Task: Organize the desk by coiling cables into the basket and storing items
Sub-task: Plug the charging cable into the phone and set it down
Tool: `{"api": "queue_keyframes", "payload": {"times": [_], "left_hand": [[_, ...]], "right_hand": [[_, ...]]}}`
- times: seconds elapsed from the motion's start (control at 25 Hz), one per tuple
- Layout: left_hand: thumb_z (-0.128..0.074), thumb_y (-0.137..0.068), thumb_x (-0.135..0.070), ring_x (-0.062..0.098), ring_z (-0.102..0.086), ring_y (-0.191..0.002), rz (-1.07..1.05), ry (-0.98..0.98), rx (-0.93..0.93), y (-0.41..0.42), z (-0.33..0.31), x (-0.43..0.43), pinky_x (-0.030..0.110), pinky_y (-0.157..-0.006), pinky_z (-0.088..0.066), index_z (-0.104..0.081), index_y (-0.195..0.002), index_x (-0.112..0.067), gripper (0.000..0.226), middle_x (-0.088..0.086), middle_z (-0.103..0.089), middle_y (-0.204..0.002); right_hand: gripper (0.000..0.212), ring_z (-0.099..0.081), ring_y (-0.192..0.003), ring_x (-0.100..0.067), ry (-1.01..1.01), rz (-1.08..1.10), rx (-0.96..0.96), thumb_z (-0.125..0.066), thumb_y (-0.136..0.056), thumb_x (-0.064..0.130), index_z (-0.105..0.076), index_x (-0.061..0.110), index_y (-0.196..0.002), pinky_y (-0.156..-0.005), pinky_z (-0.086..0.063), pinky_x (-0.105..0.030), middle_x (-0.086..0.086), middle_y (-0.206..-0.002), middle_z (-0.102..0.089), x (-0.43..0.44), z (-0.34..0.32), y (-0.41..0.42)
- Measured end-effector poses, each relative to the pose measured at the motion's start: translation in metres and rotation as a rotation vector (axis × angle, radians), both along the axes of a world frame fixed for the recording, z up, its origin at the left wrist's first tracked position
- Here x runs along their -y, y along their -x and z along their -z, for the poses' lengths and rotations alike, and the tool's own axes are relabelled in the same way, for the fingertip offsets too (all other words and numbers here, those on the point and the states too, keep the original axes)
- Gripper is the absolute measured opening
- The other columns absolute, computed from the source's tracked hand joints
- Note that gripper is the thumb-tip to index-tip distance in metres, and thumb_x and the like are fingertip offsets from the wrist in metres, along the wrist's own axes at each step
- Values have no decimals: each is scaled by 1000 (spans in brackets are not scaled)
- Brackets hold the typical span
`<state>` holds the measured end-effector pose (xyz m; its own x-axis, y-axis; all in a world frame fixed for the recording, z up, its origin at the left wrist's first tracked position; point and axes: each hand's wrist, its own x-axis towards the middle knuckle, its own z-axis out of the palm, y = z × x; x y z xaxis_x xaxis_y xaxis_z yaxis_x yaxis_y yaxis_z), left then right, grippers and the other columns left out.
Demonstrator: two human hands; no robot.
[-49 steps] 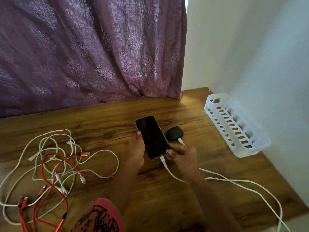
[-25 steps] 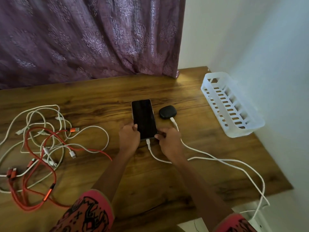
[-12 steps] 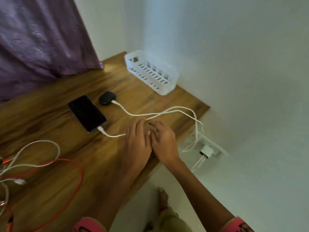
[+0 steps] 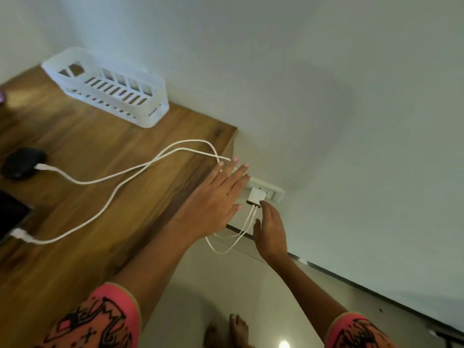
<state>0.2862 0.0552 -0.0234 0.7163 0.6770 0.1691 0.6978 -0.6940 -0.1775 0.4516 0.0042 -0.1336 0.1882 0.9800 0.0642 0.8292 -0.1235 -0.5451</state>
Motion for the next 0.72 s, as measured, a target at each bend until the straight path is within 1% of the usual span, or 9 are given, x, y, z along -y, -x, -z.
{"api": "queue_keyframes", "payload": {"times": [0.04, 0.12, 0.2, 0.24, 0.28, 0.32, 0.4, 0.52, 0.72], "left_hand": [[-41, -91, -38, 35, -21, -141, 23, -39, -37, -2, 3, -7, 48, -114, -23, -32, -140, -2, 62, 18, -28, -150], [-41, -91, -39, 36, -18, -141, 23, -114, -62, 1, 8, -17, 49, -114, -20, -27, -142, -2, 65, 18, -24, -152], [-38, -92, -39, 37, -15, -141, -12, -143, -13, 4, 13, -23, 49, -115, -18, -23, -143, -2, 65, 18, -21, -152], [-36, -91, -40, 36, -15, -142, -39, -128, 32, 5, 16, -24, 49, -115, -17, -22, -143, -2, 66, 18, -21, -153], [-35, -90, -41, 36, -14, -142, -63, -109, 72, 6, 20, -25, 48, -116, -16, -21, -143, -1, 68, 18, -21, -153], [-35, -89, -42, 36, -15, -142, -74, -101, 94, 6, 26, -28, 47, -116, -16, -21, -143, -1, 70, 18, -21, -153], [-41, -88, -41, 36, -17, -142, -69, -116, 70, 5, 32, -29, 46, -115, -17, -22, -142, 2, 72, 21, -23, -152], [-55, -82, -37, 38, -24, -139, -60, -128, 73, 6, 34, -30, 46, -113, -22, -30, -140, 5, 76, 24, -29, -148], [-63, -78, -35, 38, -30, -137, -67, -89, 149, 9, 38, -30, 43, -110, -21, -35, -137, 6, 77, 24, -35, -145]], "right_hand": [[61, -38, -133, -35, 54, 1, 96, -53, -79, -10, -37, -4, -137, -110, -32, -39, -22, -142, -41, -4, 20, -10], [72, -16, -142, -35, 145, -65, 334, -52, -80, -7, -18, -4, -144, -116, -18, -44, -21, -152, -19, -13, 55, -29], [76, 3, -142, -34, 205, -174, 578, -48, -84, 1, 1, -2, -142, -114, -2, -45, -20, -152, 4, -19, 82, -45], [75, 13, -140, -34, 262, -220, 683, -43, -88, 6, 10, -3, -140, -113, 5, -44, -21, -149, 14, -22, 92, -50], [73, 21, -137, -34, 303, -246, 777, -37, -92, 11, 19, -4, -138, -112, 11, -43, -21, -147, 23, -26, 100, -54], [74, 26, -136, -34, 324, -246, 864, -33, -94, 16, 24, -5, -137, -112, 13, -44, -21, -146, 28, -32, 107, -57], [78, 28, -135, -35, 313, -225, 990, -33, -95, 24, 26, -7, -137, -112, 14, -44, -22, -146, 31, -46, 116, -59], [84, 31, -132, -37, 348, -184, 1102, -36, -94, 29, 26, -10, -135, -110, 16, -46, -25, -144, 33, -54, 131, -62], [90, 36, -128, -37, 401, -124, 1137, -36, -94, 37, 32, -7, -133, -108, 19, -47, -24, -140, 39, -58, 141, -63]]}}
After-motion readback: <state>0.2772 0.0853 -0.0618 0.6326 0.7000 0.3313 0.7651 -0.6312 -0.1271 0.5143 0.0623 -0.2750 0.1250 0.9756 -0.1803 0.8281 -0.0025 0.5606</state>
